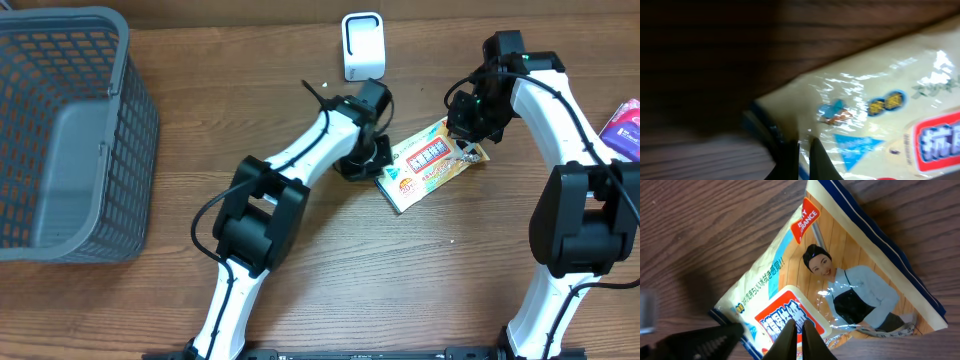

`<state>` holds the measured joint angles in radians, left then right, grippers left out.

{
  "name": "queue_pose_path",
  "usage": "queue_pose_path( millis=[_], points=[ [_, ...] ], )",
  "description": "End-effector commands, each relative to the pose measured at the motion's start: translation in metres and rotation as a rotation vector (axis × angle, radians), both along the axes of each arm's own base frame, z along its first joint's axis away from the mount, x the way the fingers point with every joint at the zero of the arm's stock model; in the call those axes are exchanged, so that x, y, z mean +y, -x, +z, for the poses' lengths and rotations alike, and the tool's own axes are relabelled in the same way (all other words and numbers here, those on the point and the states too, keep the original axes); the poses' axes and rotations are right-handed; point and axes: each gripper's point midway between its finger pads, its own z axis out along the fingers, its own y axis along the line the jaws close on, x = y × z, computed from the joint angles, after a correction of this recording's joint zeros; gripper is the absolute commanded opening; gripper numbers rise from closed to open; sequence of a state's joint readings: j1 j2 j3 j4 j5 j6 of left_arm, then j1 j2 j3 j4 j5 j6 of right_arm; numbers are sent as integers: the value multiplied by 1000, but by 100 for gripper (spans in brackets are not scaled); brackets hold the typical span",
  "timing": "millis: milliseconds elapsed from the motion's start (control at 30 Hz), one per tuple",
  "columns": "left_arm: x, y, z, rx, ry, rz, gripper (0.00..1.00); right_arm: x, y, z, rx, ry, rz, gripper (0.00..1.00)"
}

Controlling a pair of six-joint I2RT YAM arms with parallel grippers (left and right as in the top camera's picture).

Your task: Scan the item barcode

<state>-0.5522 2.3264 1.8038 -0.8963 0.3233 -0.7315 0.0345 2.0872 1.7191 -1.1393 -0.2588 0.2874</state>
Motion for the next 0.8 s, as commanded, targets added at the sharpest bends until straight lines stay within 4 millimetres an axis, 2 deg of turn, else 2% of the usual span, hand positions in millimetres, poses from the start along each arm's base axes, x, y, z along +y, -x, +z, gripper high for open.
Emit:
queue_pose_path(
  millis=[0, 167, 267, 333, 367, 400, 467, 500, 533, 567, 600, 633, 733, 767],
  points=[
    [49, -8, -26, 35, -155, 103, 4, 8, 5, -8, 15, -35, 12, 8],
    [71, -19, -21, 44, -159, 140, 4, 16, 10, -24, 17, -67, 23, 12],
    [82, -34, -5, 17, -153, 125, 4, 15, 19, -44, 30, -66, 23, 18],
    [90, -41, 8, 10, -162, 126, 4, 13, 27, -56, 49, -56, 16, 12],
    [94, -43, 12, 8, -171, 131, 4, 11, 30, -59, 62, -42, 2, 4],
    [99, -45, 18, 2, -194, 136, 4, 4, 35, -64, 92, -4, -37, 4],
    [113, -52, 37, -31, -270, 140, 4, -8, 43, -59, 136, 60, -78, 4],
    [117, -57, 48, -54, -293, 129, 4, -8, 43, -45, 133, 58, -78, 4],
    [113, -59, 54, -68, -281, 112, 4, -7, 42, -40, 128, 56, -78, 4],
    [99, -61, 63, -82, -212, 66, 4, -3, 36, -22, 97, 52, -69, 4],
    [90, -61, 67, -84, -169, 44, 4, -1, 35, -17, 88, 50, -65, 4],
    [67, -59, 73, -82, -67, 0, 4, 6, 29, -4, 55, 25, -47, 4],
    [34, -52, 81, -77, 66, -52, 4, 24, 22, 9, 14, -44, -23, 4],
    [21, -50, 83, -88, 88, -76, 4, 37, 16, 12, -11, -95, -5, 4]
  ],
)
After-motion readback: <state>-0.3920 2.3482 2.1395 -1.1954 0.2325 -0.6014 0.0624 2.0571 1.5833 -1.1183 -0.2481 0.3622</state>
